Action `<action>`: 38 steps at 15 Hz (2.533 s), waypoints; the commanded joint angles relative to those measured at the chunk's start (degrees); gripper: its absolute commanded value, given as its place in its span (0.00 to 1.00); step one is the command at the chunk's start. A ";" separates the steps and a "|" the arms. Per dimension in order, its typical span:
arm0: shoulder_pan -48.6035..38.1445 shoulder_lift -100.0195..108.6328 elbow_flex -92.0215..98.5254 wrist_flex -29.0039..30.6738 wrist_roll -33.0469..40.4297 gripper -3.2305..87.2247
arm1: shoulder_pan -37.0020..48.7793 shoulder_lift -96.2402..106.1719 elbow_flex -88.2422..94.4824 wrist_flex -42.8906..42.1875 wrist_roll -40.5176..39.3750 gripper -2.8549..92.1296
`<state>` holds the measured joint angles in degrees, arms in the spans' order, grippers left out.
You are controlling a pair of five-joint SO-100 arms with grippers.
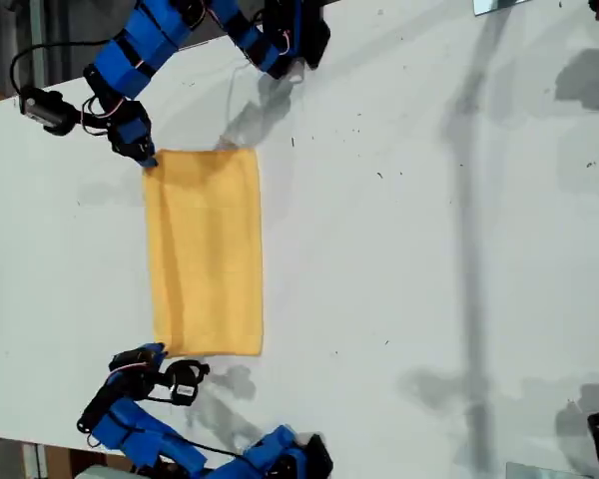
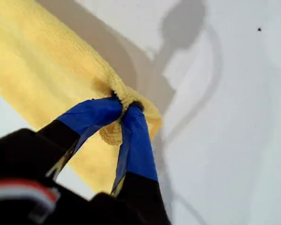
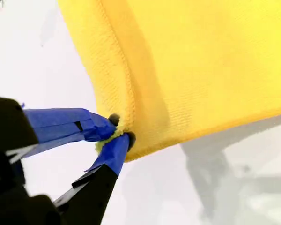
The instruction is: Grasp corners of a square towel and fold twice.
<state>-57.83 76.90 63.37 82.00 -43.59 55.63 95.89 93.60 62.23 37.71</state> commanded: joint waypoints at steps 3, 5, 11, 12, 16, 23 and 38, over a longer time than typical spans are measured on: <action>-4.92 -5.80 3.25 -10.72 2.64 0.03 | 0.88 -3.78 3.87 -8.17 -1.93 0.03; -2.90 -2.99 7.73 -10.02 3.78 0.03 | 0.00 -3.08 4.04 -4.13 -2.64 0.03; 5.10 19.86 37.44 -17.23 1.41 0.03 | -10.20 17.58 21.71 1.49 1.85 0.03; 6.15 20.92 39.81 -17.84 0.88 0.03 | -12.13 18.98 23.82 1.49 3.08 0.03; 8.35 21.97 44.82 -20.48 0.00 0.03 | -14.94 21.53 29.27 0.62 5.63 0.03; 12.48 28.39 57.74 -26.28 -5.36 0.03 | -19.25 27.16 40.25 -4.13 10.90 0.03; 20.04 39.64 67.85 -28.39 -13.97 0.27 | -20.30 27.86 44.47 -6.50 13.18 0.23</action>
<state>-37.88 113.55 131.66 53.61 -56.95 34.80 120.94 138.52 56.43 50.54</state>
